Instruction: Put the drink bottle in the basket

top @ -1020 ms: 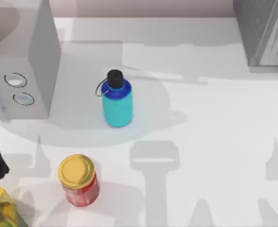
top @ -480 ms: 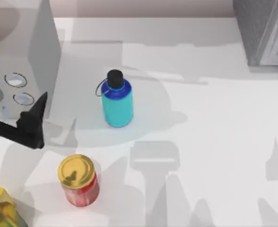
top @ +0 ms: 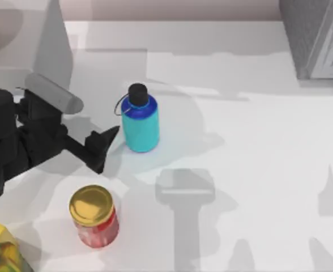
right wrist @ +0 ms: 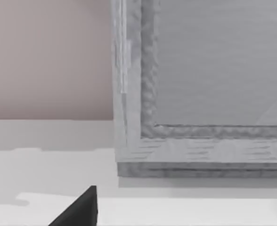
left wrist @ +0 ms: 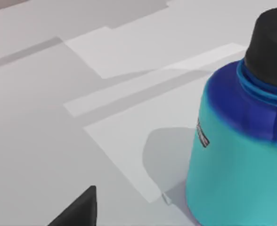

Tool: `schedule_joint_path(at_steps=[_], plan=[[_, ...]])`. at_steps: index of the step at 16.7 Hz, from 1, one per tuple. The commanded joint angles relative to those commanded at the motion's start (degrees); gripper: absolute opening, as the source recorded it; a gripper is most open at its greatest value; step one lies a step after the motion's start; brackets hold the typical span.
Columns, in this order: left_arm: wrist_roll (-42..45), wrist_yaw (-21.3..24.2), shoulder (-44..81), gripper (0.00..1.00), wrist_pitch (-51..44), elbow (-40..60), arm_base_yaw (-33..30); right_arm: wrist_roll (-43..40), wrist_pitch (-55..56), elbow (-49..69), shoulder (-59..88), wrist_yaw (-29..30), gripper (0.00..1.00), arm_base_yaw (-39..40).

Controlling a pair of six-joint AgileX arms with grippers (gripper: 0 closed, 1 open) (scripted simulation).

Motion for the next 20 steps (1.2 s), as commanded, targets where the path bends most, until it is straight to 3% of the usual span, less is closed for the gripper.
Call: schedule_joint_path(at_steps=[5, 9, 20], plan=[[2.17, 4.09, 10.31, 1.0, 5.47, 3.12, -2.47, 0.0, 0.0, 0.0, 0.0, 0.0, 1.0, 0.0], [2.28, 4.27, 10.63, 1.0, 5.69, 3.16, -2.59, 0.0, 0.0, 0.0, 0.0, 0.0, 1.0, 0.0], [-0.33, -0.45, 25.27, 1.0, 9.48, 15.16, -8.09, 0.0, 0.0, 0.0, 0.0, 0.0, 1.0, 0.0]])
